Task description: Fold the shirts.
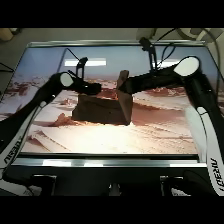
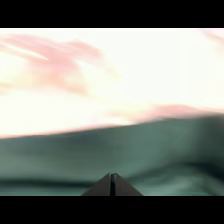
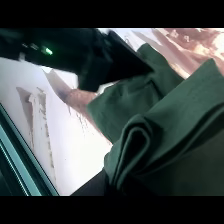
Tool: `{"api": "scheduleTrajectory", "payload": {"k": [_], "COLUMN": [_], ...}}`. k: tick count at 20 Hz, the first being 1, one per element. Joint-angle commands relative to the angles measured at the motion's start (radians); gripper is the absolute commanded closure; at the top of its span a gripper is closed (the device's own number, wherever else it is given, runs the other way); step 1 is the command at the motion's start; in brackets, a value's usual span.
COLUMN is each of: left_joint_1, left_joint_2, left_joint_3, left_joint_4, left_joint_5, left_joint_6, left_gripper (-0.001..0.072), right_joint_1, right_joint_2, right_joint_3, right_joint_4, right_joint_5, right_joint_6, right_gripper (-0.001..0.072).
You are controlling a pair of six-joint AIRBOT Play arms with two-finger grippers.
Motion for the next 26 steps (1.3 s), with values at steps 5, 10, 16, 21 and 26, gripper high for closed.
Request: {"api": "scheduleTrajectory", "payload": {"k": [5,10,16,21,26], "left_joint_1": [0.389,0.476,0.474,0.417,0.388], "left_joint_2": [0.409,0.500,0.499,0.501,0.511], "left_joint_3": [0.001,0.000,-0.068,-0.131,-0.132], "left_joint_4": [0.209,0.210,0.202,0.200,0.193], "left_joint_5": [-0.174,-0.216,-0.211,-0.196,-0.158], "left_joint_6": [-0.048,0.012,0.035,0.035,0.032], "left_gripper": [0.0676,0.0676,0.0676,0.0676,0.0676], "right_joint_1": [0.249,0.044,-0.212,-0.127,-0.161], "right_joint_2": [-0.466,-0.425,-0.327,-0.404,-0.385], "right_joint_3": [0.051,0.051,-0.014,-0.130,-0.085], "right_joint_4": [0.601,0.377,-0.381,-0.110,0.153], "right_joint_5": [-0.236,0.054,0.266,0.074,0.092], "right_joint_6": [-0.251,-0.303,0.029,-0.013,-0.201], "right_gripper": [0.0354,0.0090,0.0088,0.0098,0.0691]}}
